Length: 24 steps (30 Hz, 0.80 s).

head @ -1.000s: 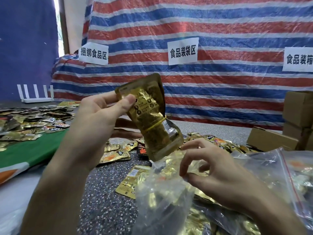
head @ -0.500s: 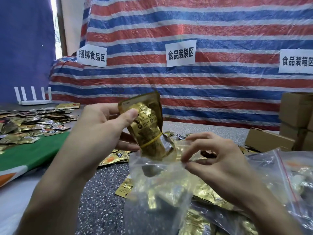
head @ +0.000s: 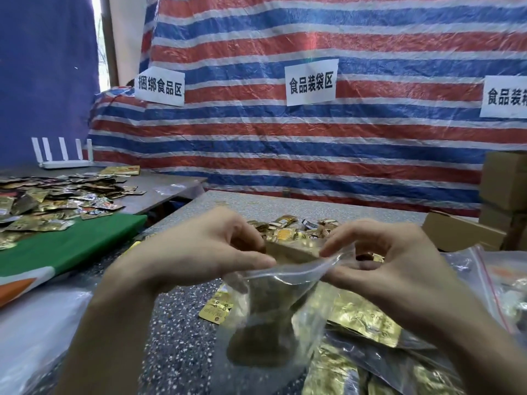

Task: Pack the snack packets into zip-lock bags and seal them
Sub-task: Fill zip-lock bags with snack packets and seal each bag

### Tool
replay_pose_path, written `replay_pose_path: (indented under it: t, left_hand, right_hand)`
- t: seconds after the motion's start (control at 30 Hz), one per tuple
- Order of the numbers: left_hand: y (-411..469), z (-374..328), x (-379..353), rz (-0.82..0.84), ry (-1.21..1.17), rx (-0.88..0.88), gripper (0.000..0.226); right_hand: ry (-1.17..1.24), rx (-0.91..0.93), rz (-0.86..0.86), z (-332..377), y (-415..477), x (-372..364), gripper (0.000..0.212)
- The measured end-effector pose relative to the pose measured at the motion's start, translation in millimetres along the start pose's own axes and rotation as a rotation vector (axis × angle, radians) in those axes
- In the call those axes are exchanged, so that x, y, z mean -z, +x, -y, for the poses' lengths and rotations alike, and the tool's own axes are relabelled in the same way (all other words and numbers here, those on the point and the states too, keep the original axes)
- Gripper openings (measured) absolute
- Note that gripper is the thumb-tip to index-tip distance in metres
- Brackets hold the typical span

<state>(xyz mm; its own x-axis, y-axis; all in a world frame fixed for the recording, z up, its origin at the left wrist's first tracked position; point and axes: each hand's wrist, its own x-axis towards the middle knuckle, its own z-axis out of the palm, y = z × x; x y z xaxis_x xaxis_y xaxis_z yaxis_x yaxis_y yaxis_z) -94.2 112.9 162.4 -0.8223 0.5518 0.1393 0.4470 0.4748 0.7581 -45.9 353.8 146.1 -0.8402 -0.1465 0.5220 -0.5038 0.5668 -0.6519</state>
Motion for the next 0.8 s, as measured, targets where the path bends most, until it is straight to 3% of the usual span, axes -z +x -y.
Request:
replay_pose_path:
  t: [0.07, 0.33, 0.43, 0.5, 0.57, 0.67, 0.8]
  left_hand:
    - [-0.5, 6.3, 7.5, 0.028, -0.073, -0.031, 0.012]
    - [4.7, 28.6, 27.0, 0.102, -0.160, -0.126, 0.020]
    - [28.6, 49.7, 25.1, -0.039, -0.336, -0.086, 0.034]
    - [66.5, 73.7, 10.5, -0.236, -0.167, 0.034, 0.024]
    - [110.1, 103.4, -16.7, -0.285, 0.060, 0.153, 0.020]
    - [168.5, 147.7, -58.8, -0.253, 0.182, 0.268, 0.040]
    - [221.6, 178.0, -87.1, -0.342, 0.294, 0.295, 0.058]
  right_hand:
    - [-0.084, -0.033, 0.056, -0.7, -0.5, 2.3, 0.022]
    - [-0.145, -0.094, 0.191, -1.4, 0.2, -3.6, 0.022]
    - [-0.077, -0.147, 0.315, -0.1, -2.0, 4.5, 0.019]
    - [-0.076, -0.160, 0.369, 0.8, -3.2, 6.8, 0.023]
    - [-0.114, -0.157, 0.380, -0.1, -1.9, 6.2, 0.033]
    - [-0.175, -0.158, 0.376, -1.5, 0.6, 5.2, 0.031]
    - [-0.199, -0.123, 0.349, -4.2, 0.8, 5.6, 0.026]
